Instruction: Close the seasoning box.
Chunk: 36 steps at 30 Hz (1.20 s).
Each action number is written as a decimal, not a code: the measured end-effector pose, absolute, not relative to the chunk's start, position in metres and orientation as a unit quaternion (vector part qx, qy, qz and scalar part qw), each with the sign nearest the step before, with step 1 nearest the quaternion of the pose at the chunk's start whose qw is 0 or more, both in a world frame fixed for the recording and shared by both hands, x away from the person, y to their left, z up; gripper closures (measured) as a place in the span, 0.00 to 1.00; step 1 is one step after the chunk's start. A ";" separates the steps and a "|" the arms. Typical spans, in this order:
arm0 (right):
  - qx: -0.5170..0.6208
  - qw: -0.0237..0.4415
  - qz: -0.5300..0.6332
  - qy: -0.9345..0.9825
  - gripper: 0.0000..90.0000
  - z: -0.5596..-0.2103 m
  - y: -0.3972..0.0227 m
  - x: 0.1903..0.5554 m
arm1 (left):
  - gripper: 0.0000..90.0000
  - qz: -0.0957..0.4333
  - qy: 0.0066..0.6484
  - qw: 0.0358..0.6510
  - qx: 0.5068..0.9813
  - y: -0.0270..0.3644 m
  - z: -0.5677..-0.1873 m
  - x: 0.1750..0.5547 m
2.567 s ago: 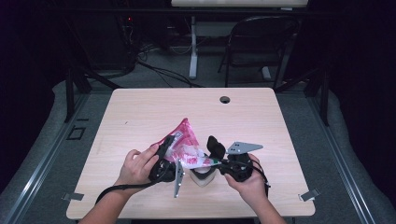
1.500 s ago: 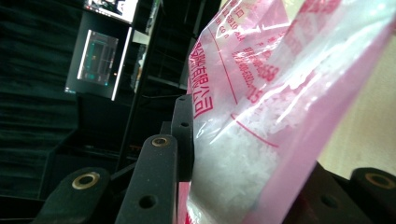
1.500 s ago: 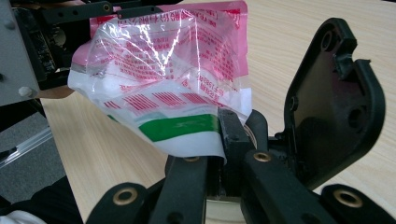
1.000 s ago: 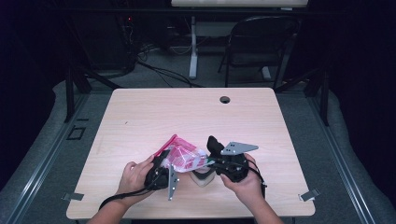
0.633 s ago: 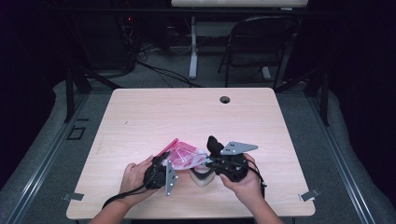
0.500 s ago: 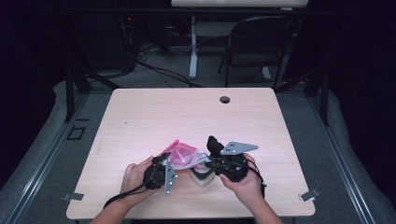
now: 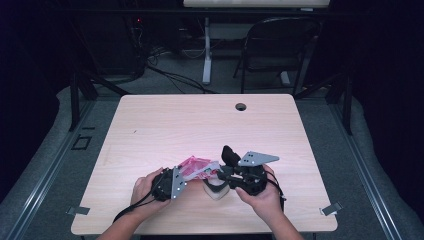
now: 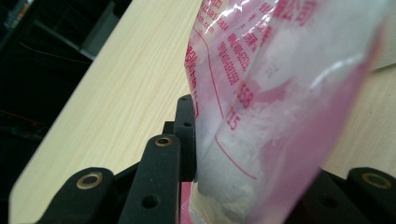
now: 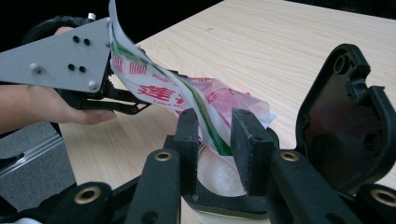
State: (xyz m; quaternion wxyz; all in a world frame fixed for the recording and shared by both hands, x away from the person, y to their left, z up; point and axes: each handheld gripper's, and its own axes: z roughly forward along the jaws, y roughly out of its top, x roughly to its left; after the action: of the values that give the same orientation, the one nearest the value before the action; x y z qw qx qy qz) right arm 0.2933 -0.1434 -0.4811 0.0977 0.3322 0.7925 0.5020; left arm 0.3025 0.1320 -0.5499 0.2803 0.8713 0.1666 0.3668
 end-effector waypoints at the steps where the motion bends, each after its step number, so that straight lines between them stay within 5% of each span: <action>1: 0.332 0.098 0.502 0.792 0.80 -0.481 -0.143 0.293 | 0.83 0.367 0.167 0.280 0.871 0.132 -0.550 0.302; 24: 0.342 0.109 0.522 0.774 0.71 -0.475 -0.151 0.293 | 0.84 0.260 0.267 0.356 0.857 0.157 -0.555 0.327; 36: 0.349 0.112 0.533 0.763 0.65 -0.468 -0.158 0.292 | 0.84 0.264 0.316 0.376 0.830 0.178 -0.547 0.335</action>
State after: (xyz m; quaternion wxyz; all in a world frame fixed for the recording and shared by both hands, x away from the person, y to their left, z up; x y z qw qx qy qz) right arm 0.2916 -0.1578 -0.4682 0.1116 0.3491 0.7627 0.5328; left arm 0.3347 0.1782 -0.5471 0.3756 0.8302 0.3159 0.2644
